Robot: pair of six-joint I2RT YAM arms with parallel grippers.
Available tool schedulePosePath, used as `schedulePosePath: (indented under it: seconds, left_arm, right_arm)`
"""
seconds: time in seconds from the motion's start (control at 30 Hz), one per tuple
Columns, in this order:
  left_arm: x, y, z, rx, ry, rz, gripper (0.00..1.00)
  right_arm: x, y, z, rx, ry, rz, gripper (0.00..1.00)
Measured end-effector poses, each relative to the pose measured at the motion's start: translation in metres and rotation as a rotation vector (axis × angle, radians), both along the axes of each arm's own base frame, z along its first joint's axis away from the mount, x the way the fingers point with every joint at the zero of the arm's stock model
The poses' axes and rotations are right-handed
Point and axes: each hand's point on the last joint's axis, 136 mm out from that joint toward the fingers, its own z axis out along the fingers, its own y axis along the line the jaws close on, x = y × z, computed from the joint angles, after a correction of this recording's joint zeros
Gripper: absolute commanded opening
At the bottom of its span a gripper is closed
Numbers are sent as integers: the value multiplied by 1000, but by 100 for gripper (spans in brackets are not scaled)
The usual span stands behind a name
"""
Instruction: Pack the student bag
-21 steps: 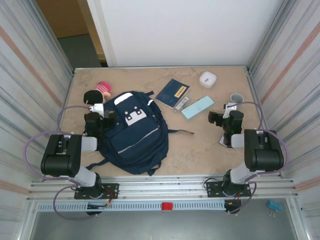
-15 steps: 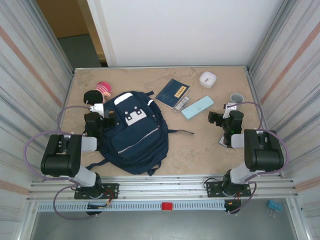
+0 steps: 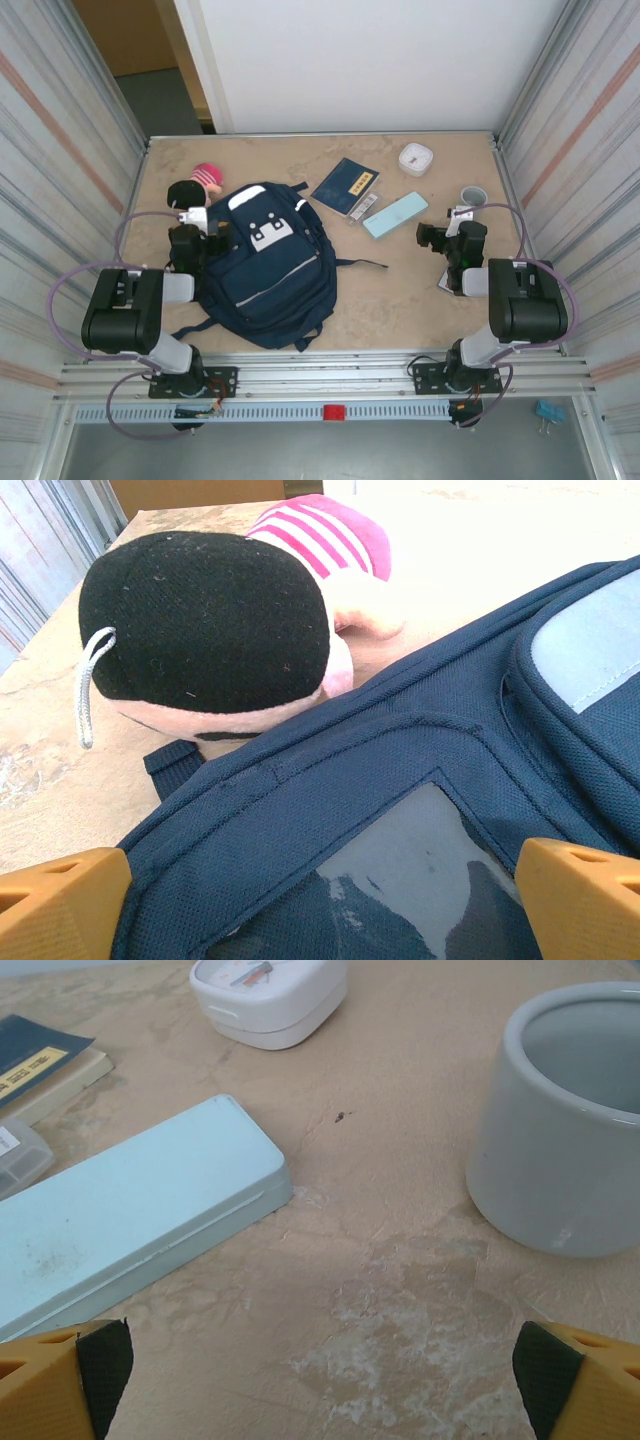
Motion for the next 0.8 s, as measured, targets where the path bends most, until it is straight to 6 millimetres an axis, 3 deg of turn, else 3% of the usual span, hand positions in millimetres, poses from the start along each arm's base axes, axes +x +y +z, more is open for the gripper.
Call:
schedulePosePath:
  seconds: [0.37,0.47,0.53,0.63,0.73,0.8]
  left_arm:
    - [-1,0,1,3,4,1,97]
    - [-6,-6,15,13,26,-2,96]
    - [-6,-14,44,-17,4,-15,92]
    - [-10,-27,104,-126,-66,-34,87]
    - [-27,-32,156,-266,-105,-29,84]
    - [-42,-38,170,-365,-87,-35,80]
  right_arm:
    - [0,0,-1,2,24,-1,99]
    - [5,0,16,3,53,-1,99]
    - [15,1,49,6,35,3,99]
    - [30,15,127,3,-31,27,99]
    - [32,53,209,2,-96,97,99]
    - [21,89,253,23,-125,195,99]
